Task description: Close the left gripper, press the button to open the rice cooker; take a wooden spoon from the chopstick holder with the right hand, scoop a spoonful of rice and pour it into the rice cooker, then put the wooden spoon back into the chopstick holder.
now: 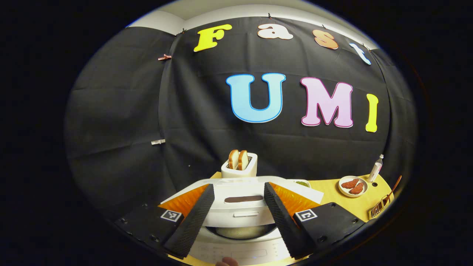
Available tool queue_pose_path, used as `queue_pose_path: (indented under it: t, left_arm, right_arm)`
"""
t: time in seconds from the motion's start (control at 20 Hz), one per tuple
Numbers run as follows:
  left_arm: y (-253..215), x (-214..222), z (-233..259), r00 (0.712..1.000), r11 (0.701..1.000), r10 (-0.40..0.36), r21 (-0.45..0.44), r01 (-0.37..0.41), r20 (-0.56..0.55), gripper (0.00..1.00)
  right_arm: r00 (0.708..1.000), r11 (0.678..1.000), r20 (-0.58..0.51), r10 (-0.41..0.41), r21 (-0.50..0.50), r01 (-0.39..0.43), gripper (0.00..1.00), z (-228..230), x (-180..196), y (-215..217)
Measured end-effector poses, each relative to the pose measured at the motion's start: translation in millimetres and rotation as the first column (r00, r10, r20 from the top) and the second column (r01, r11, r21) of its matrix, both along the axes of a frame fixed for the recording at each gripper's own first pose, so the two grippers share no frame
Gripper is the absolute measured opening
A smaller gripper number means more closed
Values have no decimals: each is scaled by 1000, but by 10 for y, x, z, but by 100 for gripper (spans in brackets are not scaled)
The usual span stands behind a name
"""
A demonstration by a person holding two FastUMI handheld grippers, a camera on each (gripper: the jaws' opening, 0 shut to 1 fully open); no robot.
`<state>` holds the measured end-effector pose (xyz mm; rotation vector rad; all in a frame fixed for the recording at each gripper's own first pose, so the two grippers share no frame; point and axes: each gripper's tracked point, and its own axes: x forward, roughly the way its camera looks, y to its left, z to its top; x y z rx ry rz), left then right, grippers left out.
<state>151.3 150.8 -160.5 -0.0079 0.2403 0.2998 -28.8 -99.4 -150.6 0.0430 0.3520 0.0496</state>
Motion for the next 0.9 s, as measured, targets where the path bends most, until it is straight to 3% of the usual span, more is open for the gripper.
queue_pose_path:
  t: [0.9]
  left_arm:
    - [-214,-279,-844,990,1000,-9,-18,6,-139,99]
  right_arm:
    - [1000,1000,-11,-3,-18,3,99,-23,-47,61]
